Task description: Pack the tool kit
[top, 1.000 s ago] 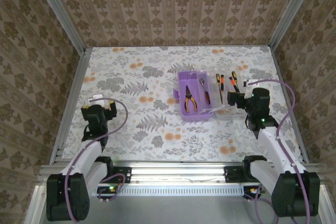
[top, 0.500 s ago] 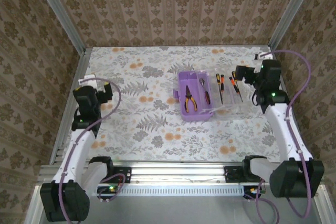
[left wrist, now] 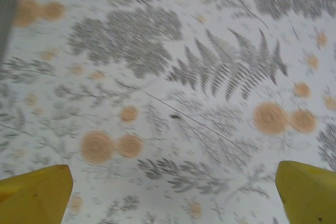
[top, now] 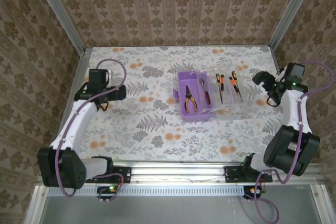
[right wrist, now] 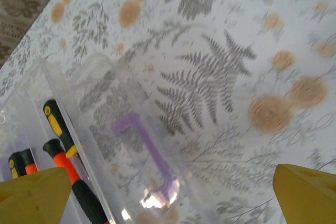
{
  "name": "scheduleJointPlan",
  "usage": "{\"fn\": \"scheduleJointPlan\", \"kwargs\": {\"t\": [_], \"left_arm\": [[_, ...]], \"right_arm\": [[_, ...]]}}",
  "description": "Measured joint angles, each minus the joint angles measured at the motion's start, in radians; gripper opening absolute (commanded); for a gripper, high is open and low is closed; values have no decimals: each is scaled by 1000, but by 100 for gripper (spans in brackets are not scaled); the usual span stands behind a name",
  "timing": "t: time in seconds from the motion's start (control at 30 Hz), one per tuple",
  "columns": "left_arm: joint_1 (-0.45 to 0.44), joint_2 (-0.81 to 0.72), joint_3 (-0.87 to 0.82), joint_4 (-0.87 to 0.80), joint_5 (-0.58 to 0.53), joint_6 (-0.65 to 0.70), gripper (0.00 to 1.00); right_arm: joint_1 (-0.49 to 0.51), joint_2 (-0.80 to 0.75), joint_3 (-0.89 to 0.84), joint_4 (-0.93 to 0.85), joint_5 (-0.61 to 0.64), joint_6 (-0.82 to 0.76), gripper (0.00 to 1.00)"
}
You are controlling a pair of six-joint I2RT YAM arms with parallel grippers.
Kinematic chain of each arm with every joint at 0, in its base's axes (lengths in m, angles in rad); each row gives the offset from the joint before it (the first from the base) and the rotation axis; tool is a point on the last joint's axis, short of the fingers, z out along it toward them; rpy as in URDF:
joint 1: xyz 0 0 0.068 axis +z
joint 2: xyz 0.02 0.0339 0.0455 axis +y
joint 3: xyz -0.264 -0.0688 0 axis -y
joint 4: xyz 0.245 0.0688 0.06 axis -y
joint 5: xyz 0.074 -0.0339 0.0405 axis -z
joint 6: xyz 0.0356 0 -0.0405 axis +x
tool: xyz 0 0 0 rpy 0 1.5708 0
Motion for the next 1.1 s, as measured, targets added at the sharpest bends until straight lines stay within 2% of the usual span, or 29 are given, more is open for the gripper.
{"fn": "scheduleJointPlan", "kwargs": {"t": [0.27,0.6,0.87,1.1], "left_arm": [[-173,216,42,8,89,-76,100],[-314,465,212,101,200,-148,100],[-360,602,338,169,278,-172,100],[-377,692,409,185,332,-181,100]], "right_arm": [[7,89,-11,30,-22,46,100],[40,131,-13,44,-8,43,100],[55,155,1,28,34,17,100],[119,169,43,-8,74,-16,100]]}}
